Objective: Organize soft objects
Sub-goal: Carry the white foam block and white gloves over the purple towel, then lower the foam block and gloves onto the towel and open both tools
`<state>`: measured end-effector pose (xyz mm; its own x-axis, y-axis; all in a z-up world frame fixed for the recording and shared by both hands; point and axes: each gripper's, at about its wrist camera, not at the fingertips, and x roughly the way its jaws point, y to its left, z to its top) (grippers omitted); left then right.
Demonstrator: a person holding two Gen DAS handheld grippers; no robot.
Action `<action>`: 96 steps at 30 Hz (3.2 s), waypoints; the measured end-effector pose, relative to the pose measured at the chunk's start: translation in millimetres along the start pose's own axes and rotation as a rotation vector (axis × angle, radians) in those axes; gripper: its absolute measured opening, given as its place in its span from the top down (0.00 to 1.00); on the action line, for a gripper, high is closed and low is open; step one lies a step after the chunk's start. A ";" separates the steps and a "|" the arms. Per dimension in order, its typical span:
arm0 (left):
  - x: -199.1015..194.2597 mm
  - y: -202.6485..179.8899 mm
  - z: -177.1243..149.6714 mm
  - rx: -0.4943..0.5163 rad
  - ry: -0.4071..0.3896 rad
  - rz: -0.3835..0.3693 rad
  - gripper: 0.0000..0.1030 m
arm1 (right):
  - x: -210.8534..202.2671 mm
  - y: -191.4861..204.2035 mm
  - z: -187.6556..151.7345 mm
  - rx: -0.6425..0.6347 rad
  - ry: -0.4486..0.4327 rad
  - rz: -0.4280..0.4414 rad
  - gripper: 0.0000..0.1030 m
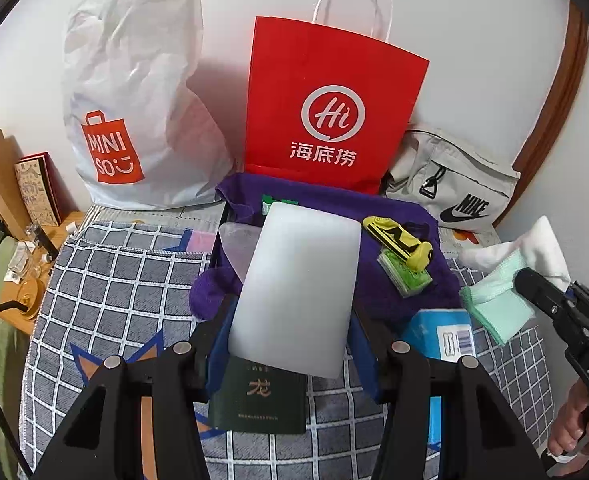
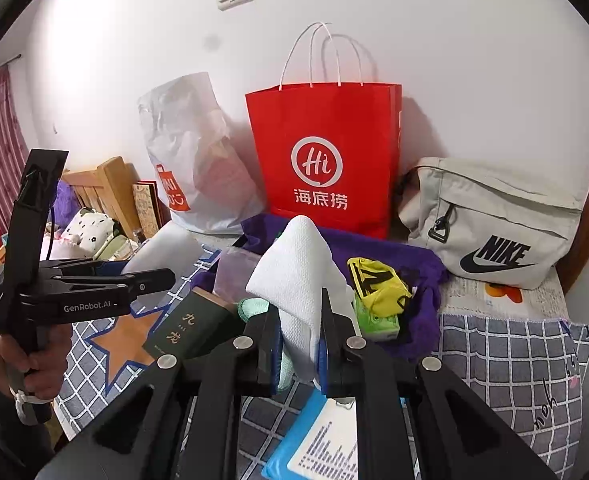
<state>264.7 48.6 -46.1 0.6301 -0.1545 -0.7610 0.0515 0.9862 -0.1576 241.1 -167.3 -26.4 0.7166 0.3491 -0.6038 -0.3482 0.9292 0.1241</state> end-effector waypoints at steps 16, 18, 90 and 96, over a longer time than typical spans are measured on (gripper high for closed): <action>42.9 32.6 15.0 -0.086 0.033 0.027 0.51 | 51.1 -39.0 19.0 0.058 0.047 0.023 0.87; 50.2 36.3 16.6 -0.097 0.042 0.024 0.51 | 59.3 -42.8 22.0 0.062 0.057 0.026 0.87; 212.5 0.5 64.5 -0.008 0.257 -0.017 0.33 | 202.0 -39.9 15.6 -0.077 0.339 0.131 0.39; 210.3 -6.2 64.8 0.016 0.246 0.007 0.23 | 196.7 -41.5 17.1 -0.108 0.329 0.088 0.29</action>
<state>447.0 13.9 -164.3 0.4230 -0.1554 -0.8927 0.0612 0.9878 -0.1429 406.8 -135.1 -136.9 0.4537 0.3534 -0.8181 -0.4744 0.8729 0.1140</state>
